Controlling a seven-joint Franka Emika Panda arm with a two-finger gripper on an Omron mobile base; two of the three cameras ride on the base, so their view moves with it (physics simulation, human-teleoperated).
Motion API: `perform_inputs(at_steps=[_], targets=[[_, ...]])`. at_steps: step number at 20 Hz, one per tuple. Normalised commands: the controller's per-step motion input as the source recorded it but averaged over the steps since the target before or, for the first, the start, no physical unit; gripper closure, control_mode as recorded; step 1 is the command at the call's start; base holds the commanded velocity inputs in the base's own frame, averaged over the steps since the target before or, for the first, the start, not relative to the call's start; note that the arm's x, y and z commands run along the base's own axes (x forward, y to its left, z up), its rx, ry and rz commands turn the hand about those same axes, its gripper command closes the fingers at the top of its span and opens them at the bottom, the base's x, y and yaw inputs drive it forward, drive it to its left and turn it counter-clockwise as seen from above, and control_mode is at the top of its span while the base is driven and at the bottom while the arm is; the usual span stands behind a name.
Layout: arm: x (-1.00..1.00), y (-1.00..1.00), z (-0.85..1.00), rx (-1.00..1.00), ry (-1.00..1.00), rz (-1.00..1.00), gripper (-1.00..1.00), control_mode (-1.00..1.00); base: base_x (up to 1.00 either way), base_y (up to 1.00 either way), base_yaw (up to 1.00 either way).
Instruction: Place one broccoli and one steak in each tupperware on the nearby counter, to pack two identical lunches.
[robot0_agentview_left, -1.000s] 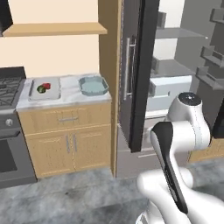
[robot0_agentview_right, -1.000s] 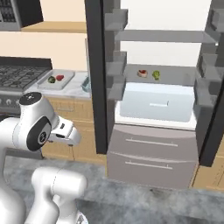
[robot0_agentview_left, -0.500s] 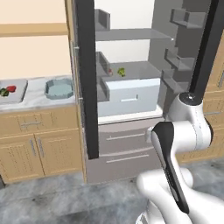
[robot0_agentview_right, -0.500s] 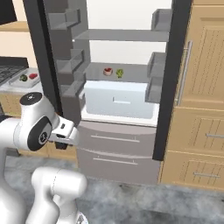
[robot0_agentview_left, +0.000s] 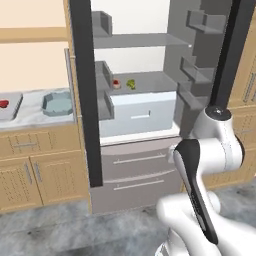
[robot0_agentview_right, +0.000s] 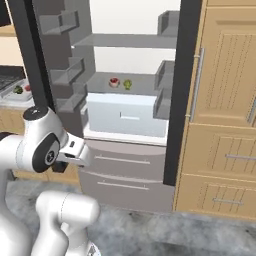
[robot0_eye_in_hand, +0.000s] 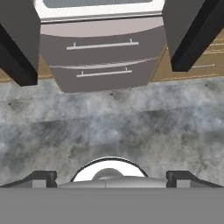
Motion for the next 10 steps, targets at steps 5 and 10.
perform_inputs(at_steps=[5,10], targets=[[0.00,0.00,0.00,0.00,0.00,0.00,-1.00,1.00,0.70,-0.17,0.00],[0.00,0.00,0.00,0.00,0.00,0.00,-1.00,1.00,0.81,-0.33,0.00]])
